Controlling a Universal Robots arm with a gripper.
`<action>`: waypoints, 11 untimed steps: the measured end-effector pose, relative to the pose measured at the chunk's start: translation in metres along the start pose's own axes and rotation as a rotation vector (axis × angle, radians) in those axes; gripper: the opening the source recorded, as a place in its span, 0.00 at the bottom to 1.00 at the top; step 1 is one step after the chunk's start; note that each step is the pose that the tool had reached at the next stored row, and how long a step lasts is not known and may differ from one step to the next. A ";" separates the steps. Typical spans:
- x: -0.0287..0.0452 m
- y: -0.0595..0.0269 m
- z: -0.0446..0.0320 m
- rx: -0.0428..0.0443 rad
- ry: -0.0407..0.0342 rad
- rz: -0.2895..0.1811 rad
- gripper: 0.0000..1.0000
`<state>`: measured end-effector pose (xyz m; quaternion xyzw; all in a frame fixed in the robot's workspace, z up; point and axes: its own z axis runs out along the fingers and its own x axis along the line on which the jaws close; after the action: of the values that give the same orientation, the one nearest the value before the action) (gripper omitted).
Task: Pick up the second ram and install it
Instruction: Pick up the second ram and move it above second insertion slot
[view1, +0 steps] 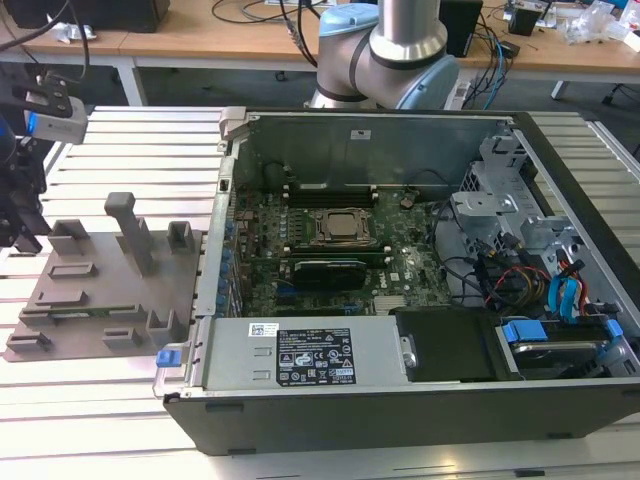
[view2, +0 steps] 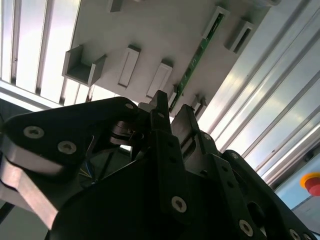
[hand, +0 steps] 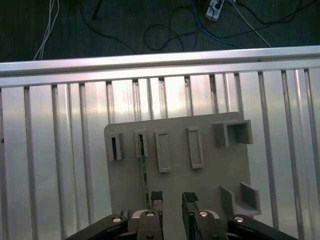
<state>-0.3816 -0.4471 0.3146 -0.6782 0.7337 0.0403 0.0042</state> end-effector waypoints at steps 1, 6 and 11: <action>0.0001 -0.0001 0.0009 -0.0001 0.0000 0.000 0.30; 0.0003 -0.0003 0.0052 -0.0001 0.0000 0.000 0.30; 0.0006 -0.0005 0.0103 0.0000 0.0000 0.000 0.30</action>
<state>-0.3816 -0.4471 0.3043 -0.6782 0.7337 0.0404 0.0042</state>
